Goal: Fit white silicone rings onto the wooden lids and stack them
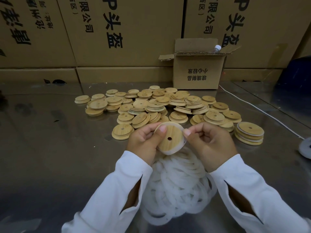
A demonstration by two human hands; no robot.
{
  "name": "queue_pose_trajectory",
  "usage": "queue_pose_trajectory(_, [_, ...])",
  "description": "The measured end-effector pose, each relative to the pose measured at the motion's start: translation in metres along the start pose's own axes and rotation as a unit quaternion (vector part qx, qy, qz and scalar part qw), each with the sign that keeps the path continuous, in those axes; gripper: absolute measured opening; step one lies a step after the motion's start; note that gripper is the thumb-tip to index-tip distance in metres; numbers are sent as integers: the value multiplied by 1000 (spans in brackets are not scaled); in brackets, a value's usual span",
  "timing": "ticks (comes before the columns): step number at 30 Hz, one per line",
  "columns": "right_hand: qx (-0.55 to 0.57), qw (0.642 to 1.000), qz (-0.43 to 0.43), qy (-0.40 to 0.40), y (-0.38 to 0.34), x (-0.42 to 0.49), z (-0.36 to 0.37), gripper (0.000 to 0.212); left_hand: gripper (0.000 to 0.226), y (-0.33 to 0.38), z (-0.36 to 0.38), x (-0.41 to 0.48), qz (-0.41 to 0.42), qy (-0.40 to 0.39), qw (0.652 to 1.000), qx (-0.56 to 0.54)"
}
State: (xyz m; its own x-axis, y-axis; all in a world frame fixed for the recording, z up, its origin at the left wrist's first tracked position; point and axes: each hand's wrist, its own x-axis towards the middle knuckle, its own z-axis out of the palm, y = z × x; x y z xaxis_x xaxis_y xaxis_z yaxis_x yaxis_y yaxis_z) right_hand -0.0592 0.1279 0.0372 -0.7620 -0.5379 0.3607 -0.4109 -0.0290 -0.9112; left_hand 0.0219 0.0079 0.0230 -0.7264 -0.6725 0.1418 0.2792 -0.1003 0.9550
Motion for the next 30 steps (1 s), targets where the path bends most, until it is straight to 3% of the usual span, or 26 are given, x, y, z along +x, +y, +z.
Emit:
queue_pose_trajectory(4, [2,1000,-12,10,2,-1,-1,12,19,-2,1,-3,19,1,999,29])
queue_pose_trajectory(7, [0,1000,14,23,6,-3,4,8,6,-6,3,-3,30,16,998,48])
queue_pose_trajectory(10, [-22,998,26,59,9,-8,12,19,4,-11,4,-1,19,41,999,26])
queue_pose_trajectory(13, [-50,996,11,77,10,-10,15,7,7,-12,2,2,12,51,999,6])
queue_pose_trajectory(18, [-88,992,-20,87,13,-8,8,16,14,-13,-1,2,-27,-17,999,36])
queue_pose_trajectory(22, [-120,990,-19,77,13,-7,6,16,15,-14,-1,2,-33,-28,997,59])
queue_pose_trajectory(30, [-76,996,18,44,5,1,-2,19,17,-10,0,3,-23,-49,999,1])
